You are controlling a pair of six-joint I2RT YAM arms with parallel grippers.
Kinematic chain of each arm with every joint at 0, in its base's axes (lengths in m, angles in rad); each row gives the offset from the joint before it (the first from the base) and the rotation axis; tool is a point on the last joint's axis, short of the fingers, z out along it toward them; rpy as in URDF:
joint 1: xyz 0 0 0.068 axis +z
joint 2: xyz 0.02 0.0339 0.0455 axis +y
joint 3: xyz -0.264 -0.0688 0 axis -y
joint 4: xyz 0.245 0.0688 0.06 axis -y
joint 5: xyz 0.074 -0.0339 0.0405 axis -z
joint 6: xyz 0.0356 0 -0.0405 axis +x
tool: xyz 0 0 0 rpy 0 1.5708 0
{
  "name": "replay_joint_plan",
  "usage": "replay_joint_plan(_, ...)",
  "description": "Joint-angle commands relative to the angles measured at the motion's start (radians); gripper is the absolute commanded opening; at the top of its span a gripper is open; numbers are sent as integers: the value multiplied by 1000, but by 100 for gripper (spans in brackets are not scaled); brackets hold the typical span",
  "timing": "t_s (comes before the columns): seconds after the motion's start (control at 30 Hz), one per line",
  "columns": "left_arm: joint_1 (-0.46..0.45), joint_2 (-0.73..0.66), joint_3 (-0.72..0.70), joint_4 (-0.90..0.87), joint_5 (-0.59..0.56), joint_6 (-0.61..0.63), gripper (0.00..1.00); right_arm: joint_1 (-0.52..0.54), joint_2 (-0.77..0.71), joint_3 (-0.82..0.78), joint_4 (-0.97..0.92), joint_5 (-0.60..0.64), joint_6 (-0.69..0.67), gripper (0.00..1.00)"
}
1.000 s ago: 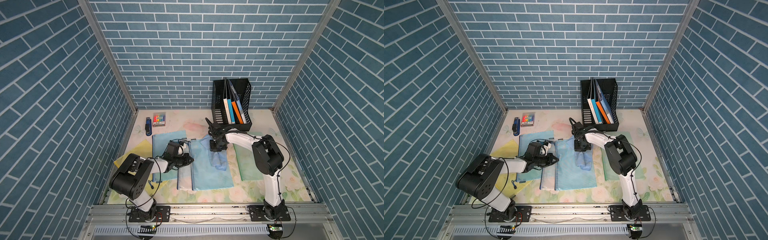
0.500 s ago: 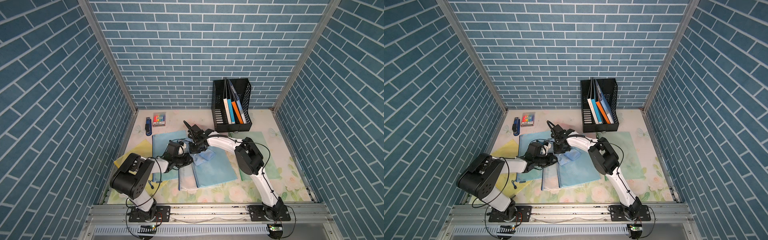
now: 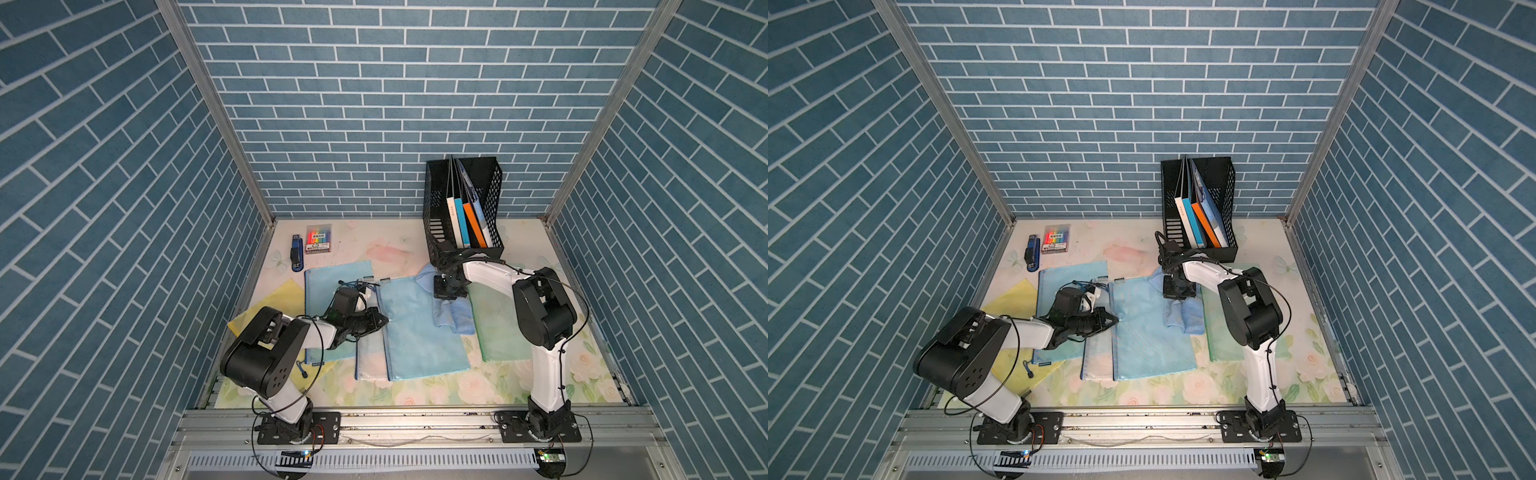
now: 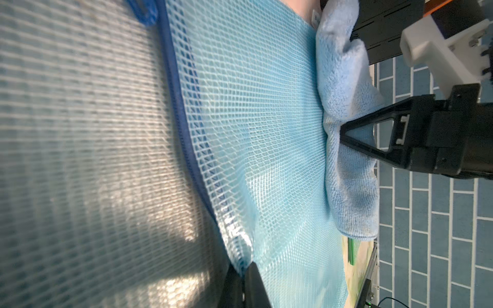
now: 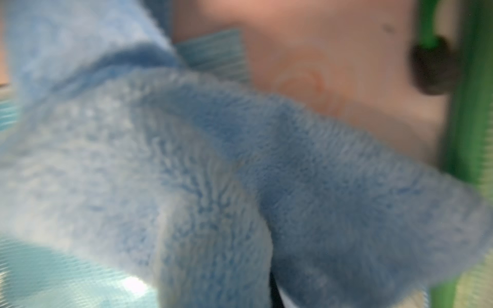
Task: Wipe the document bag
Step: Wipe the dirt from the document bag.
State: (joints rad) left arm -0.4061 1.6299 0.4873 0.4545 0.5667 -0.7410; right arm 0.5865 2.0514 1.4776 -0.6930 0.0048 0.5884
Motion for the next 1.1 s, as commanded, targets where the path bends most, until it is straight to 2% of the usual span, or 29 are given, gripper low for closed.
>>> replay_joint_plan(0.0,-3,23,20,-21,-1,29,3,21,-6,1,-43,16,-23,0)
replay_joint_plan(0.1,-3,26,20,-28,0,35,3,81,22,49,-24,-17,-16,0)
replay_joint_plan(0.33,-3,39,60,-36,4,38,3,282,135,280,-80,-121,-33,0)
replay_joint_plan(0.53,-2,38,63,-42,-2,42,3,338,193,291,-53,-177,7,0)
replay_joint_plan(0.7,-3,35,59,-42,-3,41,3,304,121,195,-65,-100,2,0)
replay_joint_plan(0.93,-2,16,39,-30,-7,38,3,91,-86,-55,-51,-4,-19,0)
replay_joint_plan(1.07,-1,20,36,-19,-5,31,3,30,-103,-86,-84,33,-52,0)
